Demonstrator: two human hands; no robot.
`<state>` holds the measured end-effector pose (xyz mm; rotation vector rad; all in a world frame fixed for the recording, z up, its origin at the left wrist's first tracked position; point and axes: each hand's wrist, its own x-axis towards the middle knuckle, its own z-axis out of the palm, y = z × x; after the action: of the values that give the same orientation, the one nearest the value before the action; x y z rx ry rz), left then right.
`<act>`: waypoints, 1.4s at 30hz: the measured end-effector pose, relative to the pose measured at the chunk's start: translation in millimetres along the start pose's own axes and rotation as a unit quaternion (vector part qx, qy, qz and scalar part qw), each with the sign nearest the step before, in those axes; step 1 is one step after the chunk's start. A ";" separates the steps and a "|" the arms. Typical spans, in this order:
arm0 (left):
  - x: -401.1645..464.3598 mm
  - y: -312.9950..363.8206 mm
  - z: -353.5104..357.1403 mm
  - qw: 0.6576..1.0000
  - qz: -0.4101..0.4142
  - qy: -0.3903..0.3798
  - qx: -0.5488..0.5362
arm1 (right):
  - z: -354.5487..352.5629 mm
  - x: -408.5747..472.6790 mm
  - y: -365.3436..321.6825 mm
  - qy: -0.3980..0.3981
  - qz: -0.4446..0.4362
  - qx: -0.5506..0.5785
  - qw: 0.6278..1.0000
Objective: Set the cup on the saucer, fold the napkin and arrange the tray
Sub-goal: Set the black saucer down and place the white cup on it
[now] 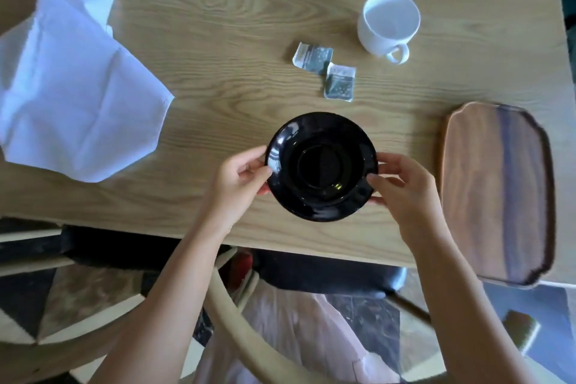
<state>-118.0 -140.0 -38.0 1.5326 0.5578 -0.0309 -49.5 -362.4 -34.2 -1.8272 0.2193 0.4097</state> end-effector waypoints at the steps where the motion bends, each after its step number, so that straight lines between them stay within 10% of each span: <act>1: -3.6 -2.5 2.9 1.000 0.000 -0.009 0.003 | -3.7 -6.5 4.7 0.003 0.004 0.010 1.000; 33: -23.0 -40.8 22.0 0.993 -0.003 -0.013 0.121 | -31.1 -25.4 51.4 0.000 0.001 -0.071 0.997; 42: 25.6 18.8 24.3 0.894 0.238 -0.001 0.380 | -50.3 15.4 0.4 0.049 -0.103 -0.261 0.959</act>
<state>-81.0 -153.6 -31.2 2.4057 0.1396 0.1433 -27.2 -409.6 -28.1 -2.3667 -0.0200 0.2401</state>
